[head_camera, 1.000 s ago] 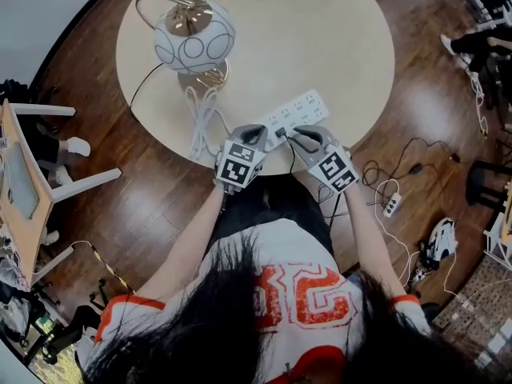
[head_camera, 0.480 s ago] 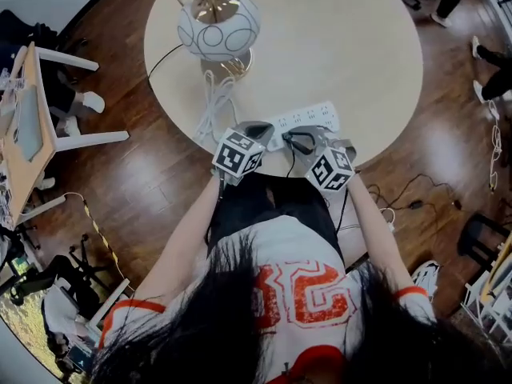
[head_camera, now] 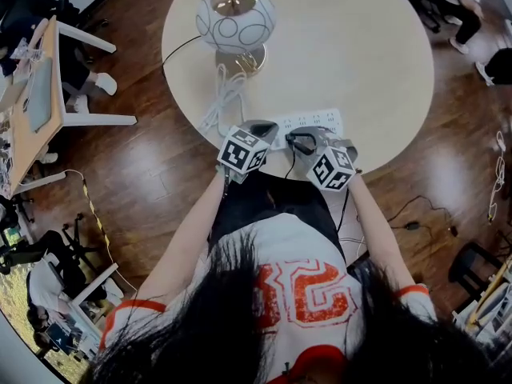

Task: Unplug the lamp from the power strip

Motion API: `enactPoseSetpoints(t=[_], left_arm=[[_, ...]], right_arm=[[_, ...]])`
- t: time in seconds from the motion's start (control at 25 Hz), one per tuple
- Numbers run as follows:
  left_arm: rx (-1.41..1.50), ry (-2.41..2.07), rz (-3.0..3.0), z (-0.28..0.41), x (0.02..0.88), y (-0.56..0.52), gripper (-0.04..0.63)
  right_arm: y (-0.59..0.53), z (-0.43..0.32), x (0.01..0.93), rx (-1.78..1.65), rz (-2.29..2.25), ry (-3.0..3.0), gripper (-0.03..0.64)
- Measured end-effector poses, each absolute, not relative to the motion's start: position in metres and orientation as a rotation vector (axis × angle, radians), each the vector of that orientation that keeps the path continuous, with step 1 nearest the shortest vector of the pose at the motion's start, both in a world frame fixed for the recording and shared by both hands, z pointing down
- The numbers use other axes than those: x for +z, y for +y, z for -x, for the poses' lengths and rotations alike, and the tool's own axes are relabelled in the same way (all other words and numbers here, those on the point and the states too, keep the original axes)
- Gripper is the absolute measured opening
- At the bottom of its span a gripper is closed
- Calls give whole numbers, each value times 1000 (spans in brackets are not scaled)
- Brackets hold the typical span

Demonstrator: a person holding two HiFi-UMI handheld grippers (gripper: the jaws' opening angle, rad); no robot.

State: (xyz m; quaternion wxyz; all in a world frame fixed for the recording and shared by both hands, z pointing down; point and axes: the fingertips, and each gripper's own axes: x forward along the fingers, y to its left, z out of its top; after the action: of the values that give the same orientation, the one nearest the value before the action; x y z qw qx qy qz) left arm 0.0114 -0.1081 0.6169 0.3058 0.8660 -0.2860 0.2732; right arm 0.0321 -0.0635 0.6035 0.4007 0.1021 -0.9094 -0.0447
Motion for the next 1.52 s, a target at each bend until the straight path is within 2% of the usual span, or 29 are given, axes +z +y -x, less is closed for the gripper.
enactPoseSetpoints(t=[0.6, 1.12, 1.32, 1.52], left_arm=[[800, -932, -2296, -16, 616, -111, 0], [779, -909, -2301, -24, 614, -111, 1], [794, -896, -2309, -24, 616, -110, 2], [790, -894, -2310, -24, 618, -110, 0]], right_arm=[[-65, -31, 602, -33, -291, -2286, 63], [-61, -37, 592, 115, -480, -2433, 61], [-77, -29, 529, 233, -615, -2681, 51], [-91, -39, 535, 196, -649, -2616, 51]])
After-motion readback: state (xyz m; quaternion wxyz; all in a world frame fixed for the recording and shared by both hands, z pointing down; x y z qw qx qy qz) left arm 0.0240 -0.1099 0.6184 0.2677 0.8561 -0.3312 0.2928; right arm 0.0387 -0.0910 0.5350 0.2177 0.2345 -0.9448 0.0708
